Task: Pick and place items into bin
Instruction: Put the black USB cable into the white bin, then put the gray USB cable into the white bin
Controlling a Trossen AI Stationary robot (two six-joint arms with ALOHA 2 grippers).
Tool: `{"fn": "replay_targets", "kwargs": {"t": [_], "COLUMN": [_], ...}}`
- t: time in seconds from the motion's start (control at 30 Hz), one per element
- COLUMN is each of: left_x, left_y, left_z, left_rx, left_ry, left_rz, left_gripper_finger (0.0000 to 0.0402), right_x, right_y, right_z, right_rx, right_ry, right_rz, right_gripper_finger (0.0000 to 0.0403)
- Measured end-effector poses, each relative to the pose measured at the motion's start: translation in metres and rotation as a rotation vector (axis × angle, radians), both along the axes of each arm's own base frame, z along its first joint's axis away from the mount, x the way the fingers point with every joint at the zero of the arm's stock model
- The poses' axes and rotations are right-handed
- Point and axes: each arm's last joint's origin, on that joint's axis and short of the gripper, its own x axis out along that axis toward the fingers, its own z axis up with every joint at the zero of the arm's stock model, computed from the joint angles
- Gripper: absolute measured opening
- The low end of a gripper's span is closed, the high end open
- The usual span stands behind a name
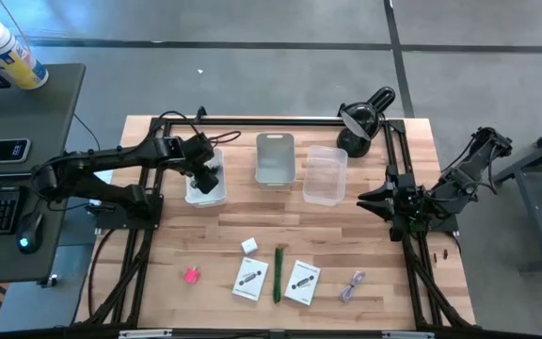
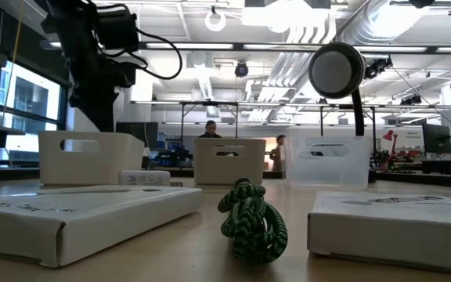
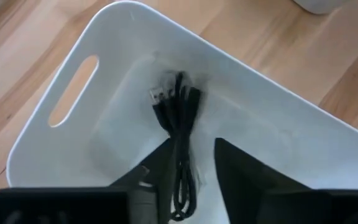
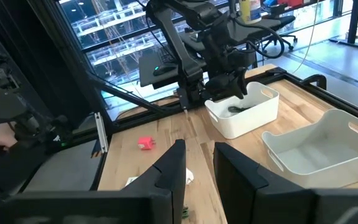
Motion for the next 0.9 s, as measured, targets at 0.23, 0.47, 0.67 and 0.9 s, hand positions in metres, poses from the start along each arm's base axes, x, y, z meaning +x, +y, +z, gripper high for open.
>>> {"fn": "replay_targets", "kwargs": {"t": [0.23,0.47,0.67,0.9], "left_x": [0.002,0.009,0.009,0.006], "left_y": [-0.001,-0.001,-0.002,-0.004], "left_z": [0.003,0.036,0.074,0.099], "left_rx": [-0.023,0.009,0.128,0.227], "left_ry": [-0.015,-0.142,-0.238,-0.296], "left_rz": [-0.109,-0.332,-0.426,-0.448], "left_gripper_finger": [0.0166,0.0166,0.0143,0.0123], "right_x": [0.000,-0.003,0.006,0.027], "right_y": [0.001,0.005,0.019,0.045], "right_z": [-0.001,-0.020,-0.036,-0.064], "right_rx": [0.003,0.169,0.240,0.210], "right_ry": [0.013,0.219,0.413,0.651], "right_rz": [0.039,0.176,0.273,0.395], "right_gripper_finger": [0.0074,0.0074,0.0074,0.0074]}}
